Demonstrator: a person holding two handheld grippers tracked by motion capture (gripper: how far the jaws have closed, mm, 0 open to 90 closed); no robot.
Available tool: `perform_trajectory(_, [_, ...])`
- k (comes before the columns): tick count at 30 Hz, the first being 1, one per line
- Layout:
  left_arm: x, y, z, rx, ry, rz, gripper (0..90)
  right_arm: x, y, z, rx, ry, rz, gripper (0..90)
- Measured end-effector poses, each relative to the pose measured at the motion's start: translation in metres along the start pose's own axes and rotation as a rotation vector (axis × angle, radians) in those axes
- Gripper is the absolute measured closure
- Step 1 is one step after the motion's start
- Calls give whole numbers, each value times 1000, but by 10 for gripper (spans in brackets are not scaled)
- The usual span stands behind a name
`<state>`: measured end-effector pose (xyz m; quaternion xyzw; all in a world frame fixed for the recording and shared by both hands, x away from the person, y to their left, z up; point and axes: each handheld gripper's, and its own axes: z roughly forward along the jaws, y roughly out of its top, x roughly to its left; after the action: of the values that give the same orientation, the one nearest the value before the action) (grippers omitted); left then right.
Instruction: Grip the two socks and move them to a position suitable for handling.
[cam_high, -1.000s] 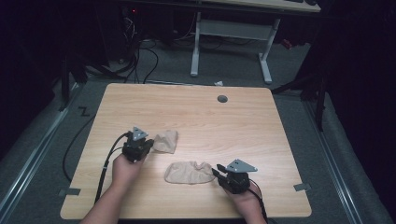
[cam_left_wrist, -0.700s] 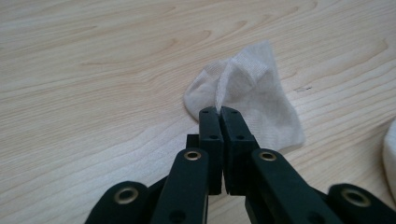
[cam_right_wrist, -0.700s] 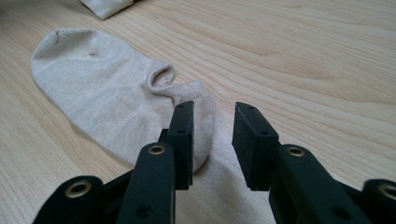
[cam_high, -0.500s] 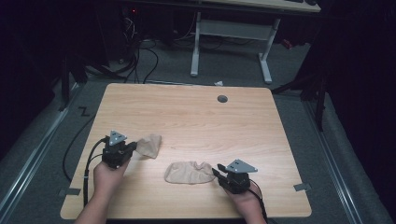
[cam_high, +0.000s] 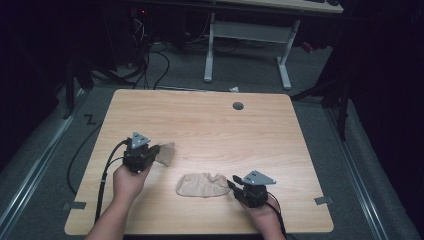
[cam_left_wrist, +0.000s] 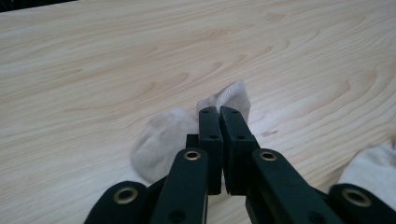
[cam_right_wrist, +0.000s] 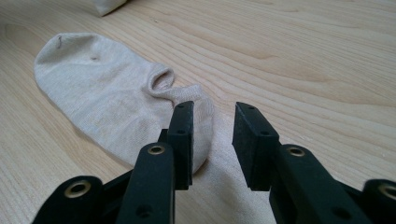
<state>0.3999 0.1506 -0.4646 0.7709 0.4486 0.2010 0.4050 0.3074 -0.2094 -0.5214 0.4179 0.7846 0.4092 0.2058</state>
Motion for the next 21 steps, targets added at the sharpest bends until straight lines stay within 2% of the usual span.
perform_trajectory(3, [-10, 10, 7, -11, -19, 4, 878, 0, 0, 0, 0, 1, -1, 695])
perform_trajectory(6, [-21, 20, 19, -12, -29, 33, 879, 0, 0, 0, -1, 3, 1, 695])
perform_trajectory(8, [-28, 24, 28, -2, -48, 36, 878, 0, 0, 0, 0, 4, 3, 698])
perform_trajectory(13, [-41, 25, 38, 4, -90, 34, 872, -1, 0, -1, -2, 7, 5, 716])
perform_trajectory(16, [-51, 23, 39, 4, -108, 58, 832, -1, 0, 0, 3, 11, 4, 740])
perform_trajectory(19, [-55, 21, 34, -10, -124, 60, 771, 0, 0, 1, 13, 14, 6, 771])
perform_trajectory(21, [-57, 15, 30, -6, -140, 60, 768, 0, 0, 2, 21, 7, 5, 796])
